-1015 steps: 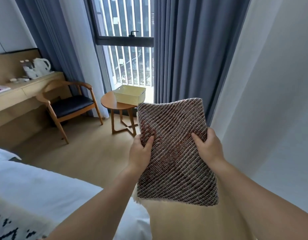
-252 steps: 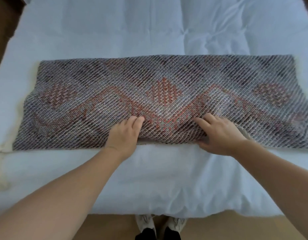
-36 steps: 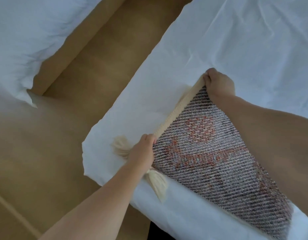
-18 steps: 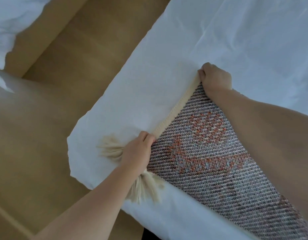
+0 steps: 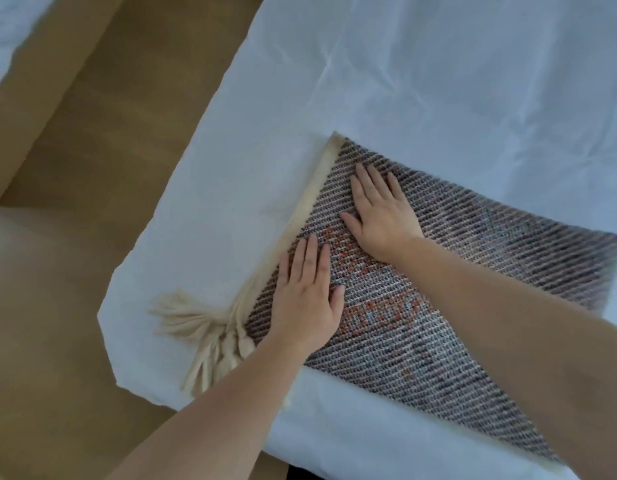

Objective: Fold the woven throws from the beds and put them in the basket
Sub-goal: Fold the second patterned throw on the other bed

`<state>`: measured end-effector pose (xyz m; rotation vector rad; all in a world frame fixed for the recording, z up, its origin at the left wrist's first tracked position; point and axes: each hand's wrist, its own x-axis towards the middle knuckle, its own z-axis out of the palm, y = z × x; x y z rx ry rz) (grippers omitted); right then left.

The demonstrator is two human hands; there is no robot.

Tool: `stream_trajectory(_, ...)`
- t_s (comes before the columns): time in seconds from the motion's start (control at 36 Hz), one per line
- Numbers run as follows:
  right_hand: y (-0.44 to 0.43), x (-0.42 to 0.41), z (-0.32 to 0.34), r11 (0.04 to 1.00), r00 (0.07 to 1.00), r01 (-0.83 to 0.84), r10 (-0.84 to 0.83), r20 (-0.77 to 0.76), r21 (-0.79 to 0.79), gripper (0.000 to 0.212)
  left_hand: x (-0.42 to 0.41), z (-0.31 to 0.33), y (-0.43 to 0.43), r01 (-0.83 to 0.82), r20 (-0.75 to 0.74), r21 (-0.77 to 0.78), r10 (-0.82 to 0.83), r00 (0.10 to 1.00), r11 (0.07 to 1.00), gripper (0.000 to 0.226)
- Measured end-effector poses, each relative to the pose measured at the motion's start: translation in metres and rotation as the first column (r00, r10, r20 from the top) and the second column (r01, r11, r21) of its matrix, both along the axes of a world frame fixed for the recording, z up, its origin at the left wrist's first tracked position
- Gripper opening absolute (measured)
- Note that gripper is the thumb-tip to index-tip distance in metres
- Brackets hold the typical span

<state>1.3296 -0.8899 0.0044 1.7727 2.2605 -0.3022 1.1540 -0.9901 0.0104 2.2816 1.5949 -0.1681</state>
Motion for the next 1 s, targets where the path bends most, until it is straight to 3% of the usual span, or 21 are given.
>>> stream_trajectory(0.53, -0.094, 0.226, -0.01, 0.923, 0.923, 0.384, -0.383, 0.039, -0.022, 0.078, 0.14, -0.015, -0.021, 0.178, -0.103, -0.034, -0.181, 0.978, 0.983, 0.075)
stream_trajectory(0.75, -0.151, 0.292, -0.016, 0.807, 0.808, 0.59, -0.589, 0.03, -0.027, 0.078, 0.193, -0.02, -0.052, 0.256, -0.087, -0.041, -0.259, 0.962, 0.966, 0.075)
stream_trajectory(0.86, -0.16, 0.28, -0.004, 0.703, 0.703, 0.711, -0.711, -0.002, -0.024, 0.075, 0.194, -0.021, -0.056, 0.284, -0.086, -0.026, -0.286, 0.954, 0.958, 0.067)
stream_trajectory(1.0, -0.184, 0.19, 0.008, 0.805, 0.797, 0.594, -0.59, -0.129, -0.014, 0.07, 0.185, -0.02, -0.055, 0.267, -0.06, -0.002, -0.267, 0.962, 0.964, 0.064)
